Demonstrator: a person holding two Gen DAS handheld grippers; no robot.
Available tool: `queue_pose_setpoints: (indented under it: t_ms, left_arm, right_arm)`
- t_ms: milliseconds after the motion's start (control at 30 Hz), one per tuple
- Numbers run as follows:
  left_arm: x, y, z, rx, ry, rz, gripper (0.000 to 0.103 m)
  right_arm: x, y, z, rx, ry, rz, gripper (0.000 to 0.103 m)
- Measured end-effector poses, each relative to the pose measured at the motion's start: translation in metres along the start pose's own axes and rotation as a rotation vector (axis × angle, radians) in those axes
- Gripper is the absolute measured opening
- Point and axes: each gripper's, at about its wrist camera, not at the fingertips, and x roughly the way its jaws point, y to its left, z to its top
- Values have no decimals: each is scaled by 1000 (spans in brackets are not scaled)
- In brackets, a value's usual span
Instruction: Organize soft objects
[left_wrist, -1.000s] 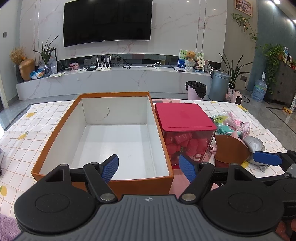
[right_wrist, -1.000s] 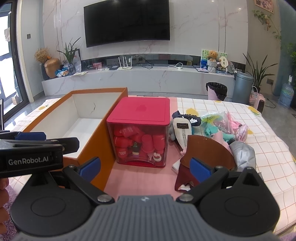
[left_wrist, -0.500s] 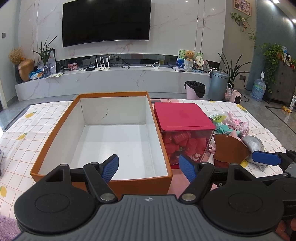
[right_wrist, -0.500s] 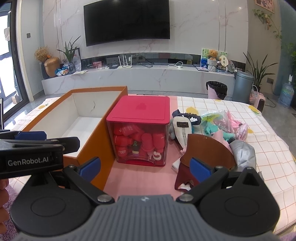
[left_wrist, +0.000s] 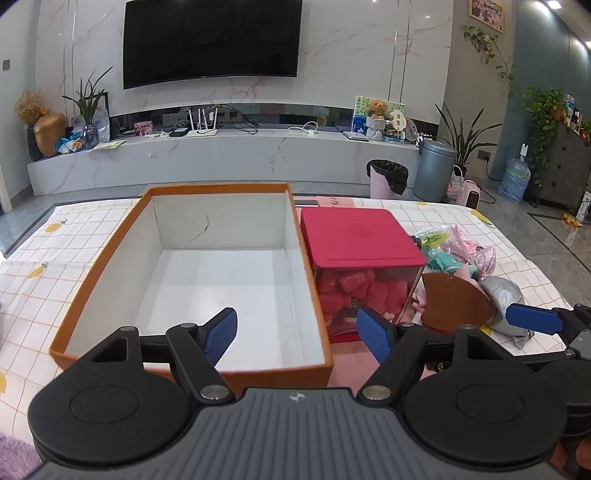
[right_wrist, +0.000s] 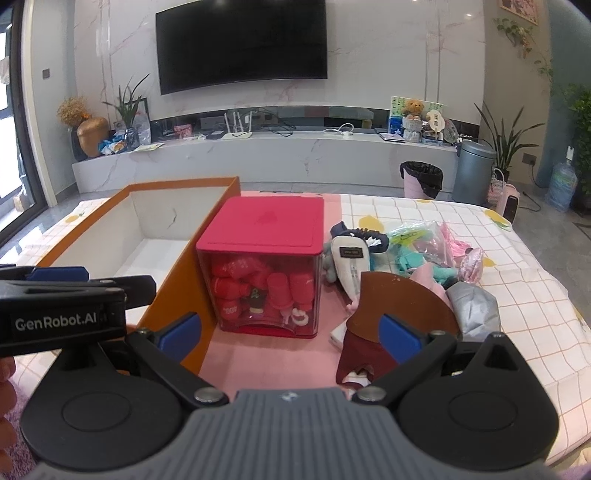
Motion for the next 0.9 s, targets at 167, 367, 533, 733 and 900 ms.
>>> queue_pose_setpoints:
  t_ms: [167,367,533,733,900]
  left_arm:
    - [5,-15,15,24,-4,-30,87]
    - [13,-34,34,61,-23,-56,87]
    - [26,-52,43,70,-2,-99,87]
    - [49,-92,35,166,41,-192,87]
    - [65,-130,14,296,59,-272,87]
  right_arm:
    - [1,-14,11,22,3,-31,100]
    - [18,-48,23,44,79,-150,100]
    - [37,-101,41,137,171,-209,100]
    - [82,-165,56,228,321,-201,100]
    - [123,-209,47,354,413,-229,100]
